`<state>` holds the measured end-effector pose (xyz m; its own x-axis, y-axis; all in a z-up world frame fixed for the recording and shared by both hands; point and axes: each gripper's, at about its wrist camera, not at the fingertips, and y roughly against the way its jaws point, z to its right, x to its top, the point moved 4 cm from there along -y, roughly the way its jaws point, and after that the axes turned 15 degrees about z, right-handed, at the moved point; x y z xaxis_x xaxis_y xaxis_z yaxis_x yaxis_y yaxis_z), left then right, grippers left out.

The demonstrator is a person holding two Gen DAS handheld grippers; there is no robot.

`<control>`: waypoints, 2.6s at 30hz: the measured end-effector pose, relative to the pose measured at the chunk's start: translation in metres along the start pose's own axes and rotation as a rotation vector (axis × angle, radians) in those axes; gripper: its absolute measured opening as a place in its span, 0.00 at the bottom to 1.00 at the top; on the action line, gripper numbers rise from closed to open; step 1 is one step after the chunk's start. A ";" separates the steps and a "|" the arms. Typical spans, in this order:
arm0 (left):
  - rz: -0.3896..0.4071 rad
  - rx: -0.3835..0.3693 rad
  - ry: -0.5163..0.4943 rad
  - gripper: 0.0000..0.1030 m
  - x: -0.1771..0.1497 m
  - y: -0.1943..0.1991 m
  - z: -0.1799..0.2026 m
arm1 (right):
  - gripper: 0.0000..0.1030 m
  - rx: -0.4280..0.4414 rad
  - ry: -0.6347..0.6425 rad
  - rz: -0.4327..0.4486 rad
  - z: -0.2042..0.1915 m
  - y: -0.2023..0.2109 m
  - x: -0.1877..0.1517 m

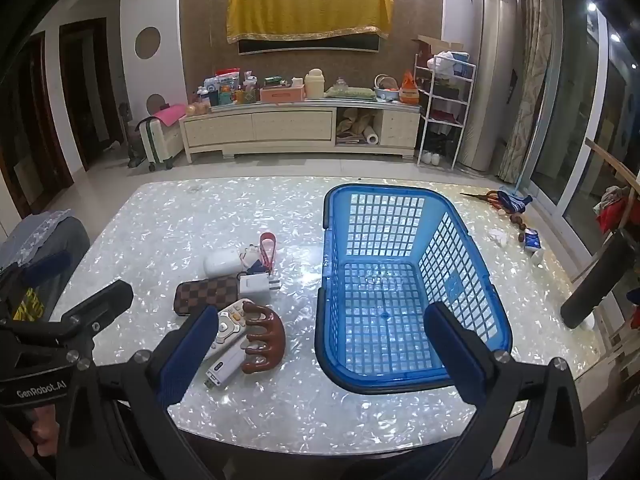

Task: Organize rigid objects

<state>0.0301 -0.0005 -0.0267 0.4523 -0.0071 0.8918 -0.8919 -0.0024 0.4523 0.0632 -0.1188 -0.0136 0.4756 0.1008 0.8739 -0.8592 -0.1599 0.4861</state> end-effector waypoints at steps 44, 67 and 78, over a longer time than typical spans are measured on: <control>0.005 -0.025 0.019 0.99 0.000 0.002 0.000 | 1.00 0.012 -0.002 -0.008 -0.001 0.002 0.001; 0.001 -0.029 0.019 0.99 -0.004 0.000 0.000 | 1.00 0.013 -0.008 -0.025 -0.001 0.003 -0.001; -0.002 -0.035 0.021 0.99 -0.005 -0.001 0.001 | 1.00 0.009 -0.007 -0.029 -0.001 0.003 -0.001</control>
<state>0.0285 -0.0018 -0.0321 0.4544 0.0138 0.8907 -0.8905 0.0327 0.4538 0.0599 -0.1186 -0.0136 0.5011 0.0991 0.8597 -0.8435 -0.1659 0.5108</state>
